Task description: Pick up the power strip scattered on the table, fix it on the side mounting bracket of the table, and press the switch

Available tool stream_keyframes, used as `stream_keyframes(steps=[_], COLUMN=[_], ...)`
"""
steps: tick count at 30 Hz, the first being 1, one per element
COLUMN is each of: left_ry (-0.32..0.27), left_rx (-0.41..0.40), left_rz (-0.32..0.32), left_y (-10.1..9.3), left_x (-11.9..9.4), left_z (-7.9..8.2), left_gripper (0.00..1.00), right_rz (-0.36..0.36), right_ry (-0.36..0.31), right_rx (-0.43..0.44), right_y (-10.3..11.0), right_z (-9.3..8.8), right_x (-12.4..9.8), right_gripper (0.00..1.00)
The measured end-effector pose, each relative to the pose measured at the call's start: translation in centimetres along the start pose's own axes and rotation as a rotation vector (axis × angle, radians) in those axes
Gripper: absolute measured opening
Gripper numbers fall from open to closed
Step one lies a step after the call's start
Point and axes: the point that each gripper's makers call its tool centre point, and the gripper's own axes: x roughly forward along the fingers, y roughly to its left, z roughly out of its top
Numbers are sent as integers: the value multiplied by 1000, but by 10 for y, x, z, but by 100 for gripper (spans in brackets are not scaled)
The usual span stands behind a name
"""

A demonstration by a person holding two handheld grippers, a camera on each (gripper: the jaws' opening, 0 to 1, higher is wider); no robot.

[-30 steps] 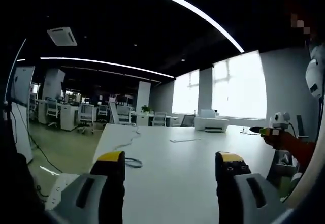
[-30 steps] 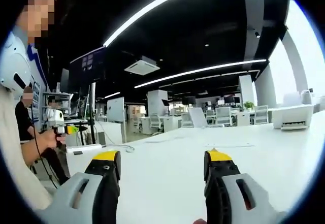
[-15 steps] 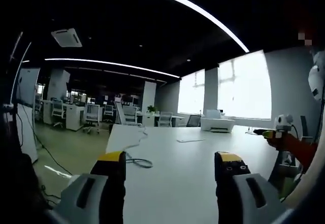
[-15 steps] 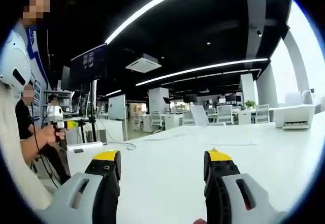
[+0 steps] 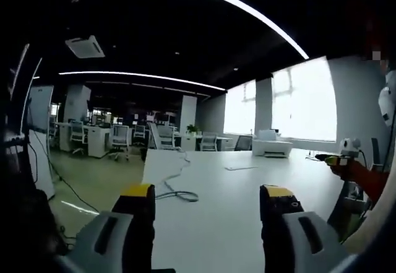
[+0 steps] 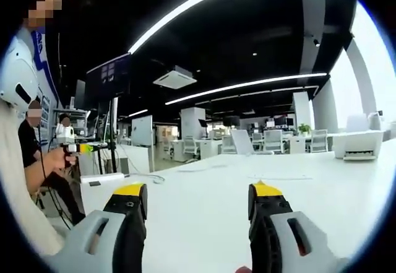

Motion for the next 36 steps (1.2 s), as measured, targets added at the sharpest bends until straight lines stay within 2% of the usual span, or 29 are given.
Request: stream_keyframes(steps=[16,18,21,25,31,36], left_ry=[42,12,8,32,-1,32], left_rx=[-10,-75,-73,-51,-84,-71], left_rz=[51,31,33,48,70,96], left_y=[31,31,33,39,53,62], left_x=[-17,-18,-20,-23,-30,-34], left_z=[0,4,5,3,8,2], left_gripper=[68,66,65,65,64,64], right_rz=[7,6,6,12,16,16], right_ry=[7,6,5,10,12,11], right_rx=[1,1,1,-1,0,10], right_y=[0,-1,-1,0,1,2], right_z=[-2,-2,-2,-3,-6,-11], right_x=[4,4,4,6,9,11], right_gripper=[62,62,62,62,62,61])
